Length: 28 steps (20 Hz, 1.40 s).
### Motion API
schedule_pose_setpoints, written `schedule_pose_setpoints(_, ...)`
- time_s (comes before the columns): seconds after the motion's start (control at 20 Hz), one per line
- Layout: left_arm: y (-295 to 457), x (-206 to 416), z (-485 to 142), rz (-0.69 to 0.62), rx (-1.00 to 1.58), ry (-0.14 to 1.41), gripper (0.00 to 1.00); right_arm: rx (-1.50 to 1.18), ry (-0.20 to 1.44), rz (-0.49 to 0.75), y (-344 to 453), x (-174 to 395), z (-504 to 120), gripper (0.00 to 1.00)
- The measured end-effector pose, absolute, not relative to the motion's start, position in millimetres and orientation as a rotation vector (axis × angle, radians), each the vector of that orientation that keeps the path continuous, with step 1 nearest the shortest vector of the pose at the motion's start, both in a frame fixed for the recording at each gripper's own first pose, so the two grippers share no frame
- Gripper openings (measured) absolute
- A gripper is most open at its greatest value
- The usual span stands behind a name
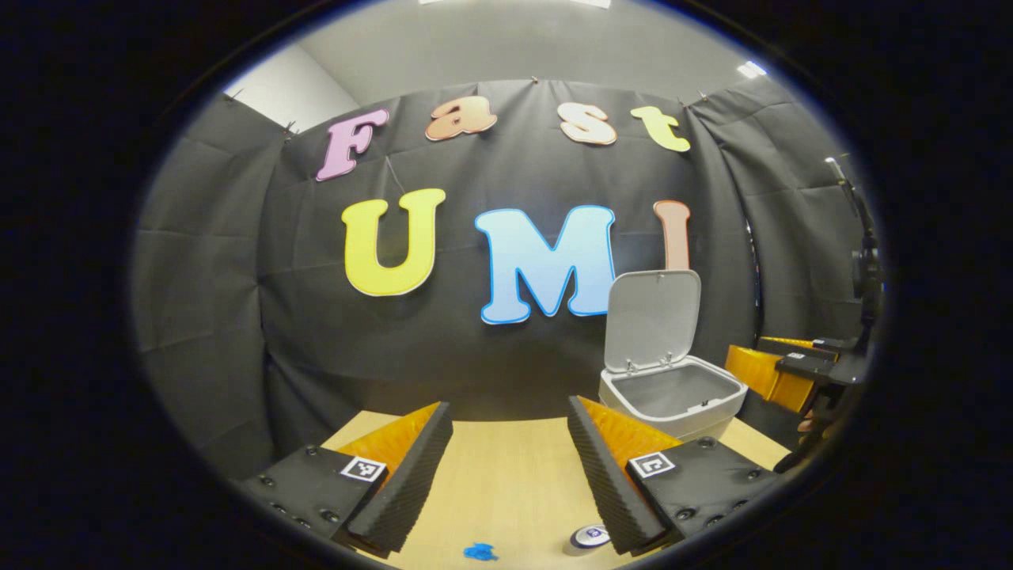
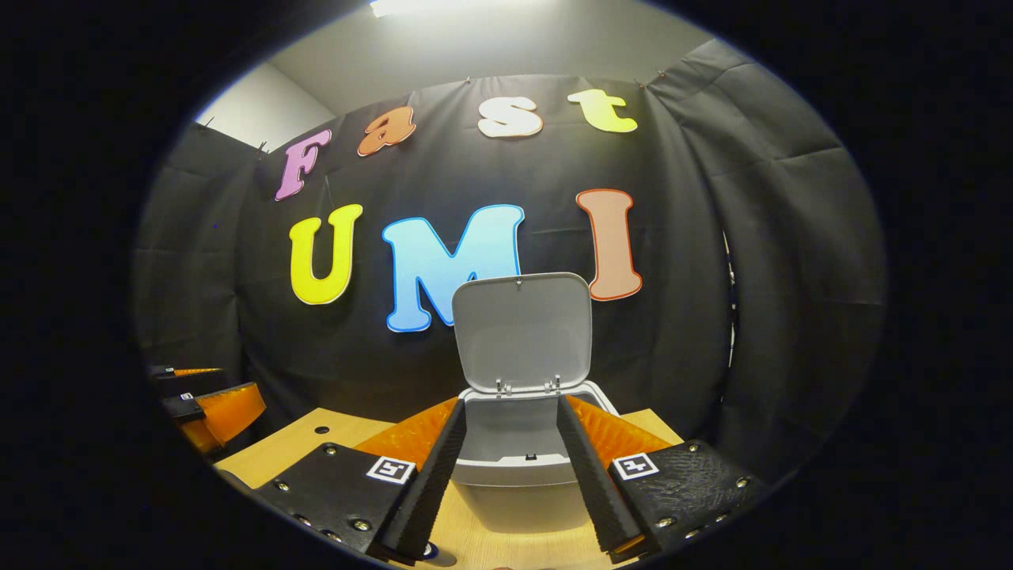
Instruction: Press the lid of the desktop garbage bin to open it, pick up the crumpled paper on the desktop and throw it into the bin, then pick up the pop can on the desktop and drop it into the bin, and finally close the garbage bin lid.
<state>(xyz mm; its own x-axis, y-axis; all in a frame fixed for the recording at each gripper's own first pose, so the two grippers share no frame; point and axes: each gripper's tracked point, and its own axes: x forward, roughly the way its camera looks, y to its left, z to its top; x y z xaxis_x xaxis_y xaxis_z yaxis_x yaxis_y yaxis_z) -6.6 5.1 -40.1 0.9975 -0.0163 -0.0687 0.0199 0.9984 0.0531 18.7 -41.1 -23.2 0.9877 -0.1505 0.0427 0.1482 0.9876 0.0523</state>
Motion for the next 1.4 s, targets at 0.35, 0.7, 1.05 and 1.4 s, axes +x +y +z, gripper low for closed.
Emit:
schedule_pose_setpoints(0.35, 14, -4, -82, -0.023, 0.053, 0.136, 0.96, 0.052, -0.046, -0.164, -43, 16, -23, 0.76)
schedule_pose_setpoints(0.7, 37, -4, -148, 0.005, 0.018, 0.275, 0.96, 0.048, -0.030, -0.166, -43, 16, -28, 0.76)
schedule_pose_setpoints(1.05, 55, -9, -212, 0.026, 0.007, 0.407, 0.96, 0.060, -0.017, -0.169, -45, 15, -33, 0.76)
schedule_pose_setpoints(1.4, 65, -19, -264, 0.030, 0.017, 0.513, 0.96, 0.065, 0.010, -0.184, -49, 14, -41, 0.76)
